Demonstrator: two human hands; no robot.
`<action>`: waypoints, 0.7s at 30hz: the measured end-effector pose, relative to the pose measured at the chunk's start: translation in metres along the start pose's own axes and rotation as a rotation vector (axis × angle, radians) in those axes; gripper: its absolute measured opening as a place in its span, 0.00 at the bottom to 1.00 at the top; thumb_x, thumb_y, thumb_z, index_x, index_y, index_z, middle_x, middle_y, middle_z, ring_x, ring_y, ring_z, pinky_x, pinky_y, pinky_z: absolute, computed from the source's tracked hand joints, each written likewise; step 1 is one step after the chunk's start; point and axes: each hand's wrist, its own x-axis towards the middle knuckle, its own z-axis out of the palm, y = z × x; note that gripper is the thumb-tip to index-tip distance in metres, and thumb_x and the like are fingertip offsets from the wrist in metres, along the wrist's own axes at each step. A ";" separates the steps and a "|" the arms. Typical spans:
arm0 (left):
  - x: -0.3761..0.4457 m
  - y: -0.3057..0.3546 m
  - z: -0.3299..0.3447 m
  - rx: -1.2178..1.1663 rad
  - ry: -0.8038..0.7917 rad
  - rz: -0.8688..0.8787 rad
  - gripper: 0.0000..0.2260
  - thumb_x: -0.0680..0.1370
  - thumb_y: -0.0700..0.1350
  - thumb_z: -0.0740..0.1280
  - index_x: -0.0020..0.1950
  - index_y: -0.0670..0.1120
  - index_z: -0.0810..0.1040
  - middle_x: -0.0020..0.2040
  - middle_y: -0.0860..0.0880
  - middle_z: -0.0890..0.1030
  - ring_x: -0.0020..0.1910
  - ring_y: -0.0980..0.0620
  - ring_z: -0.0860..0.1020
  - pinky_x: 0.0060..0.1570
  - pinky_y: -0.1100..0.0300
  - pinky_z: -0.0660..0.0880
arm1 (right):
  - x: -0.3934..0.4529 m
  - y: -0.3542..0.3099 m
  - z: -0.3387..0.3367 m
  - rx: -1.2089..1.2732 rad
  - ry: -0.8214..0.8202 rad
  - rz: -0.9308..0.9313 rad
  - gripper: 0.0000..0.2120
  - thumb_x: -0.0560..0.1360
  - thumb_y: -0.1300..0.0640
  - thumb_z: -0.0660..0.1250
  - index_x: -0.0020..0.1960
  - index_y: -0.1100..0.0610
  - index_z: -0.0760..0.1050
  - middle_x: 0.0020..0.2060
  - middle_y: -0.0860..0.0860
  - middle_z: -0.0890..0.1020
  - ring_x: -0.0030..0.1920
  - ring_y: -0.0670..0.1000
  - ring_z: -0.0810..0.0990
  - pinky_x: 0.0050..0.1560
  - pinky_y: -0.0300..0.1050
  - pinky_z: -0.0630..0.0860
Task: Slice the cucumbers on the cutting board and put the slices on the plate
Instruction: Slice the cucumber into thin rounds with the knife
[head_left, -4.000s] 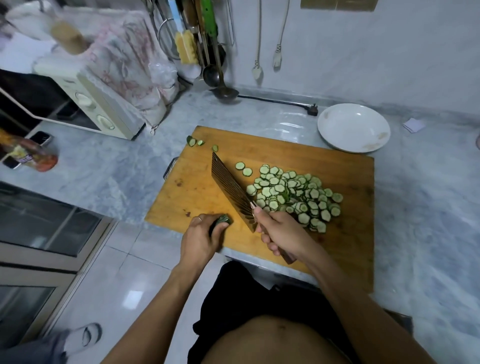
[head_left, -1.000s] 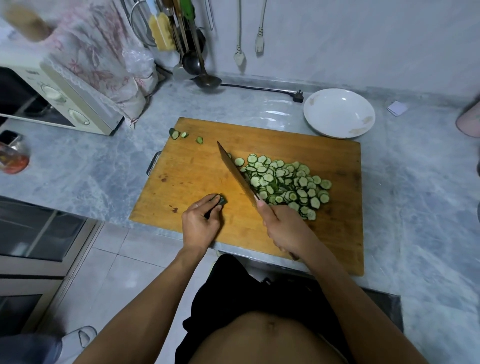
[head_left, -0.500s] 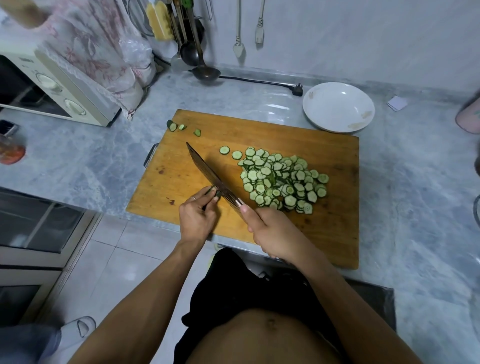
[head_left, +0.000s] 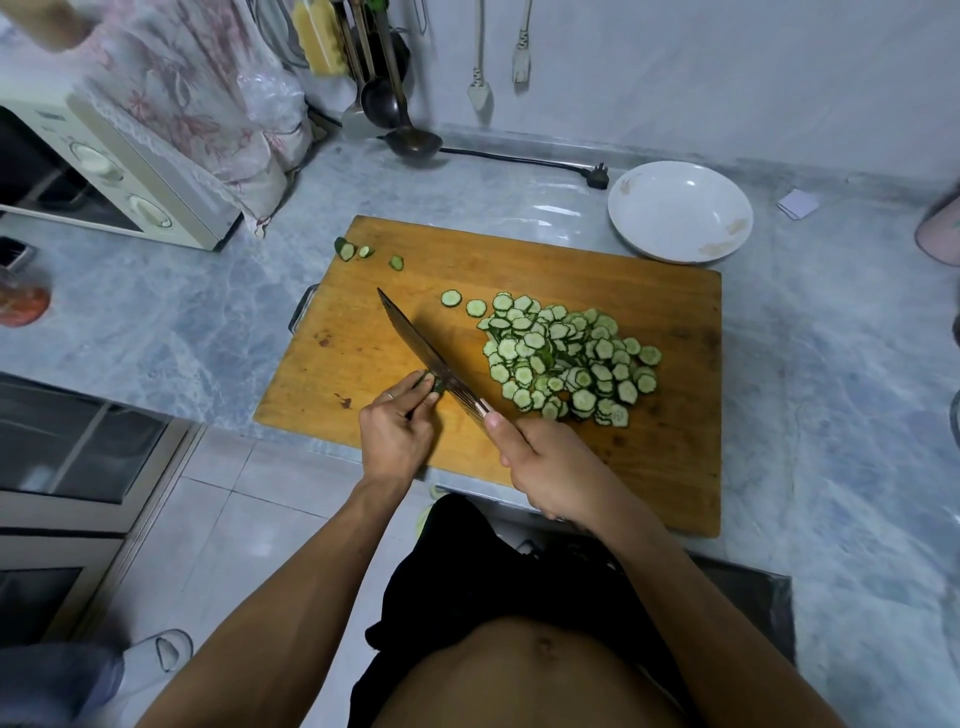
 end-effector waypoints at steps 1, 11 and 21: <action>0.000 0.000 0.000 -0.002 -0.002 0.002 0.11 0.74 0.33 0.72 0.55 0.39 0.84 0.56 0.42 0.83 0.56 0.50 0.81 0.61 0.72 0.70 | 0.000 0.000 0.000 -0.004 -0.001 -0.001 0.32 0.83 0.40 0.50 0.47 0.70 0.74 0.29 0.54 0.71 0.21 0.43 0.70 0.33 0.46 0.67; 0.000 -0.002 0.001 0.019 -0.011 0.015 0.11 0.74 0.32 0.71 0.55 0.39 0.84 0.56 0.41 0.83 0.56 0.51 0.80 0.61 0.75 0.67 | 0.011 -0.005 0.003 0.014 -0.036 0.018 0.29 0.83 0.39 0.48 0.41 0.61 0.71 0.28 0.53 0.70 0.22 0.46 0.67 0.35 0.48 0.68; -0.001 -0.001 0.001 0.029 -0.012 0.023 0.12 0.73 0.31 0.71 0.55 0.40 0.84 0.56 0.42 0.83 0.56 0.49 0.81 0.62 0.73 0.68 | 0.039 -0.006 0.020 -0.005 -0.019 0.045 0.30 0.83 0.39 0.47 0.32 0.58 0.66 0.24 0.53 0.69 0.22 0.51 0.71 0.26 0.44 0.71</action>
